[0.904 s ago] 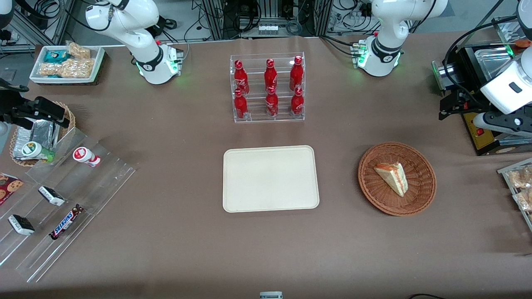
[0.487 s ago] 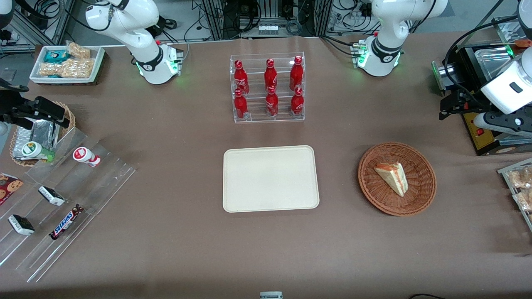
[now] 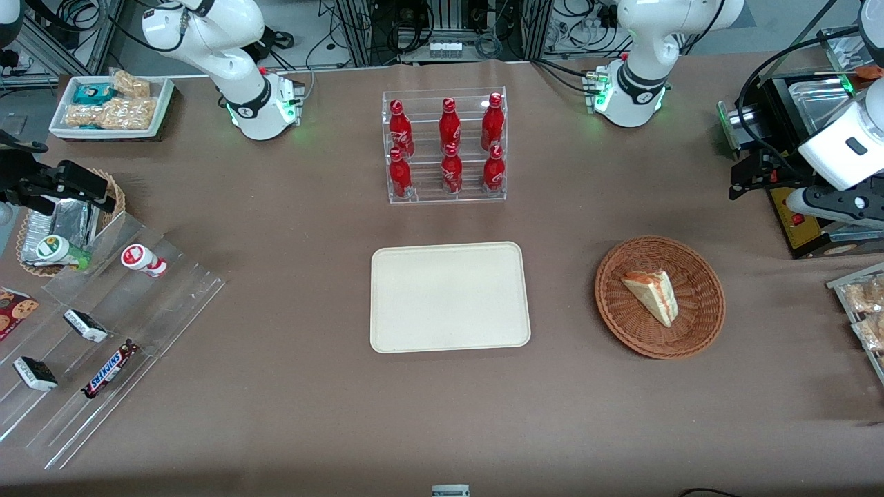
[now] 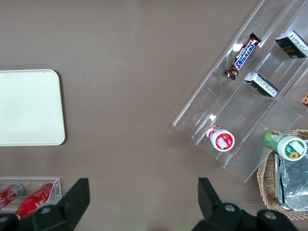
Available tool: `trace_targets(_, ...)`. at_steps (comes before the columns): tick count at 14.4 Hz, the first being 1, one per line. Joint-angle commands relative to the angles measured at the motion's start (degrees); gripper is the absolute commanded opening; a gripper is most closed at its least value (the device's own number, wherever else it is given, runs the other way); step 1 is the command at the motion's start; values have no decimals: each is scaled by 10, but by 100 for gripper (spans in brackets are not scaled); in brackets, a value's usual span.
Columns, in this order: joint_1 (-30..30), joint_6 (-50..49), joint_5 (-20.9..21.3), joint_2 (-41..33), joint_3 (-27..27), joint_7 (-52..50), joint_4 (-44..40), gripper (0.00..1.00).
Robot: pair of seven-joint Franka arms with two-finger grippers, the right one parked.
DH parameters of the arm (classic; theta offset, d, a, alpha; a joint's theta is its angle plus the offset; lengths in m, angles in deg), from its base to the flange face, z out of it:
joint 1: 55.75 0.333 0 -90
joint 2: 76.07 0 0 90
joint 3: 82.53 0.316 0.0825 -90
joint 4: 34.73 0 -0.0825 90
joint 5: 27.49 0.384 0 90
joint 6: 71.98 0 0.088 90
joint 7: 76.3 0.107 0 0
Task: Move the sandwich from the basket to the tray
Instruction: 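Move the left gripper from rest toward the wicker basket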
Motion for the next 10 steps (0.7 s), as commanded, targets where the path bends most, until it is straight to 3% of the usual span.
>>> trace_targets(1,-2,7,-3,20,2,9,4,100)
trace_targets(6,4,42,-1,83,4,0,26,100)
trace_targets(10,3,169,3,88,4,-31,137,100)
